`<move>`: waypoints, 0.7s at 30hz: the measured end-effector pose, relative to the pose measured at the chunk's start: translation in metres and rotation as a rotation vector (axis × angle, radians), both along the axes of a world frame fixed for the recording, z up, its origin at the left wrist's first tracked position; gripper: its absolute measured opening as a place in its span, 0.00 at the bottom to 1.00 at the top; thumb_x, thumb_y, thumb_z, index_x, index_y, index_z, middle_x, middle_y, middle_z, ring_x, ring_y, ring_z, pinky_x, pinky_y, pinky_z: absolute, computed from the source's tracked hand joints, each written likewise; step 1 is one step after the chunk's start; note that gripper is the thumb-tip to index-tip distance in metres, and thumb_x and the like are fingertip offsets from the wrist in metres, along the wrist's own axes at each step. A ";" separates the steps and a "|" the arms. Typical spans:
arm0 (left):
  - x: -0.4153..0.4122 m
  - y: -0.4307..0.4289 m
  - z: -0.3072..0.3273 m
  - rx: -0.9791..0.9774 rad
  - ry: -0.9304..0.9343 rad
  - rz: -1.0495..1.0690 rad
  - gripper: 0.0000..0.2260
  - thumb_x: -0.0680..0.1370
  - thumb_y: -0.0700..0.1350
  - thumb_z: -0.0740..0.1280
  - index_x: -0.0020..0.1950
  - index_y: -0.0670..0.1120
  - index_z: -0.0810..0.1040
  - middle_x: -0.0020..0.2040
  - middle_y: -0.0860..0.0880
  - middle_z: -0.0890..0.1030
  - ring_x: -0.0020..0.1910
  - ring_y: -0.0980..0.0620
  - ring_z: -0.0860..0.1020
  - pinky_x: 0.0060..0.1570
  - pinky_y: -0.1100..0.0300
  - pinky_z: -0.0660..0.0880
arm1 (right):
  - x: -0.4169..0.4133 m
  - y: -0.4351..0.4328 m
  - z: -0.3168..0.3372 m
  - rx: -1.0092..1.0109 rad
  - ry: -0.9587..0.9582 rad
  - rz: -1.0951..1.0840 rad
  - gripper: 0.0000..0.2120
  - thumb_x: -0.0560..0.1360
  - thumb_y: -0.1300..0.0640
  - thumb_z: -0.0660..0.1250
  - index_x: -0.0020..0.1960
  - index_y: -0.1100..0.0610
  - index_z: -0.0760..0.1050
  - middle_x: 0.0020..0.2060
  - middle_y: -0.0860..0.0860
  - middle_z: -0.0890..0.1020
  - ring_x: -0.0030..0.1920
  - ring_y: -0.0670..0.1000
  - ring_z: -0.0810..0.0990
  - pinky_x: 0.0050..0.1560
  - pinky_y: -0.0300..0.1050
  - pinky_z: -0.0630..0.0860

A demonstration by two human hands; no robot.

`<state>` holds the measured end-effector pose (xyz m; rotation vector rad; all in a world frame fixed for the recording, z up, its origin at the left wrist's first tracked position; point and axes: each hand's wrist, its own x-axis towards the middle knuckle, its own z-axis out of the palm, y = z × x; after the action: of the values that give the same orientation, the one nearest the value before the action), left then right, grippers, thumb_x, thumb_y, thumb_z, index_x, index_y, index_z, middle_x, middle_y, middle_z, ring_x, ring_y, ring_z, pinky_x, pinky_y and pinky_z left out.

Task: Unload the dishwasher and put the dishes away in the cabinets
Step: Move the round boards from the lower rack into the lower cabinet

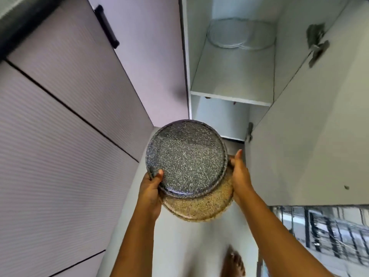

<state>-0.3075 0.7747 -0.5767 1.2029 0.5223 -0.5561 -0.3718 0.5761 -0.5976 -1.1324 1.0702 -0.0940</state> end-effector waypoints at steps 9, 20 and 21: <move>0.067 -0.063 0.025 0.153 -0.352 0.160 0.26 0.77 0.37 0.65 0.72 0.53 0.64 0.64 0.47 0.76 0.59 0.55 0.77 0.55 0.60 0.76 | 0.064 -0.061 0.013 0.321 -0.350 -0.217 0.19 0.75 0.53 0.66 0.63 0.61 0.74 0.55 0.57 0.81 0.55 0.58 0.80 0.54 0.55 0.78; 0.150 -0.119 -0.007 -0.115 0.030 0.049 0.19 0.79 0.33 0.59 0.70 0.39 0.67 0.57 0.39 0.78 0.45 0.50 0.80 0.36 0.60 0.81 | 0.171 -0.162 0.007 0.278 -0.407 -0.486 0.12 0.79 0.60 0.59 0.62 0.52 0.71 0.54 0.52 0.77 0.53 0.53 0.76 0.42 0.45 0.78; 0.157 -0.129 -0.007 -0.133 0.038 0.006 0.17 0.79 0.33 0.59 0.68 0.38 0.68 0.59 0.38 0.77 0.46 0.49 0.79 0.38 0.59 0.82 | 0.186 -0.173 0.010 0.264 -0.405 -0.480 0.14 0.79 0.61 0.59 0.64 0.52 0.70 0.53 0.52 0.77 0.51 0.53 0.77 0.42 0.46 0.78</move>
<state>-0.1509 0.6453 -0.5836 1.0654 0.5131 -0.6002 -0.1857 0.4032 -0.5880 -0.5684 0.9348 -0.5242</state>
